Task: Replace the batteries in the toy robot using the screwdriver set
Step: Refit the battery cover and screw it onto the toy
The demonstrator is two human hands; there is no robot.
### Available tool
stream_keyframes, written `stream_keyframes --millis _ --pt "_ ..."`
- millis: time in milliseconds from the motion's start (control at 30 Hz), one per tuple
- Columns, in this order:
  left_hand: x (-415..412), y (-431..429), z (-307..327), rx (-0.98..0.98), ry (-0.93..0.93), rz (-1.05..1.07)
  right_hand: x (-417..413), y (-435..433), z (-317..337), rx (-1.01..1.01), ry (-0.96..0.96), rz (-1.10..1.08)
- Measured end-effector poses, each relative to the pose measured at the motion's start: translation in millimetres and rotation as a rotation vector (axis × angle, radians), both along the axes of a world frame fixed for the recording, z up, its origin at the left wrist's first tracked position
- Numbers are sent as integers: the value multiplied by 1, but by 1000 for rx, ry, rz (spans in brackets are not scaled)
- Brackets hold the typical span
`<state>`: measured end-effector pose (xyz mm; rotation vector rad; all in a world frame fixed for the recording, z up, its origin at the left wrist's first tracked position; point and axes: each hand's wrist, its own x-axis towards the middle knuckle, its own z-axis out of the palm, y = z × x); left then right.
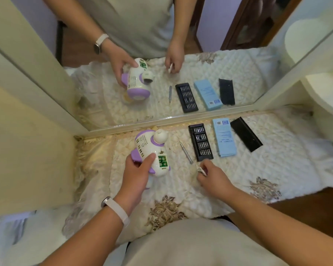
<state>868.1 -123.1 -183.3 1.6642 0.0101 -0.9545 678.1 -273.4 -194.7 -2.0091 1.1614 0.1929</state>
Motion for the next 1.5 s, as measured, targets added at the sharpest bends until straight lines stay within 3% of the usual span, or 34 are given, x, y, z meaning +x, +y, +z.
stream_keyframes --millis 200,467,600,833,1100,1300,1500 --pt "3 -6 9 -77 9 31 29 17 43 200 -224 -216" --pt "7 -6 28 -216 2 113 75 21 89 742 -588 -567" --pt "9 1 36 -255 -5 144 84 20 100 892 -630 -499" --pt "15 1 55 -255 -53 254 103 9 112 672 -538 -219" --pt "14 -2 70 -272 -29 251 115 2 132 895 -702 -160" --pt "10 -1 84 -293 9 195 121 5 150 547 -675 49" --pt "12 4 90 -300 22 168 118 18 160 481 -677 108"
